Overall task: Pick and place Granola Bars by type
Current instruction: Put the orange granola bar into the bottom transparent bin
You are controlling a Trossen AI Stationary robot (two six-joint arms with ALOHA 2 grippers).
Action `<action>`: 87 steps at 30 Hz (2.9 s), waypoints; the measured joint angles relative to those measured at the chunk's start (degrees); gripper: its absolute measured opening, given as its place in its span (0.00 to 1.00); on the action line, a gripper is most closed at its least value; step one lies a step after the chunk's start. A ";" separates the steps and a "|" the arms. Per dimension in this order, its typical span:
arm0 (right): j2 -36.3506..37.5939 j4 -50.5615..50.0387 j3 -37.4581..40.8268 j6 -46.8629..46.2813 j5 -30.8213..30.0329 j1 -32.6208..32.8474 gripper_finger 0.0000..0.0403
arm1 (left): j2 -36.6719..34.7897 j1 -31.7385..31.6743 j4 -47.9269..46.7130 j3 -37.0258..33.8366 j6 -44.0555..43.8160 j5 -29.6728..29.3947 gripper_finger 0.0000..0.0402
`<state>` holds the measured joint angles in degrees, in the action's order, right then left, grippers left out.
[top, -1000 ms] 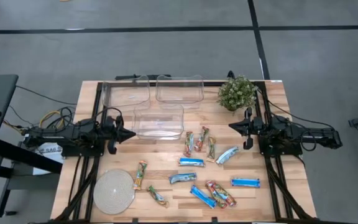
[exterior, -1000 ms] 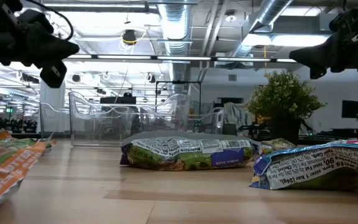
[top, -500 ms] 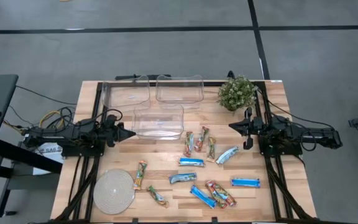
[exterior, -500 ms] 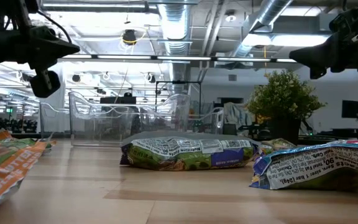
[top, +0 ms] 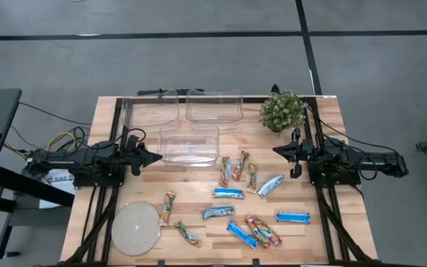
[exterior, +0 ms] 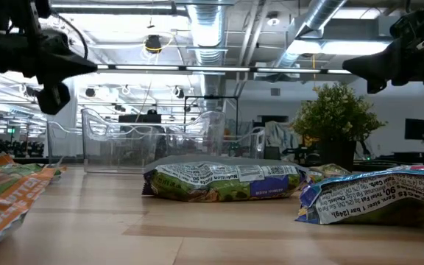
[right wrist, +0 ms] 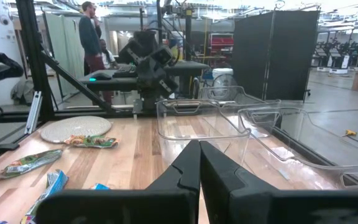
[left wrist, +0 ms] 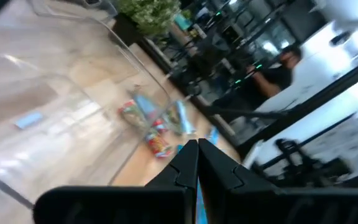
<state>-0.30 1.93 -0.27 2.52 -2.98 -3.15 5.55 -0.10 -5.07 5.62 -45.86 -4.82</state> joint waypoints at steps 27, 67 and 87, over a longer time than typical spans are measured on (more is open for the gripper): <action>0.00 0.00 0.00 0.00 0.02 -0.01 0.00 | 42.42 12.77 -21.74 35.45 21.28 -5.19 0.00; -0.01 -0.22 0.00 0.00 0.00 0.00 0.00 | 69.63 23.74 -34.95 41.23 -32.06 7.20 0.06; -0.02 -0.19 0.00 0.00 0.02 0.01 0.00 | 77.89 24.85 -30.58 41.29 -37.01 14.02 0.45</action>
<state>-0.31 1.75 -0.27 2.52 -2.96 -3.14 83.44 24.75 -35.65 46.91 -82.86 9.21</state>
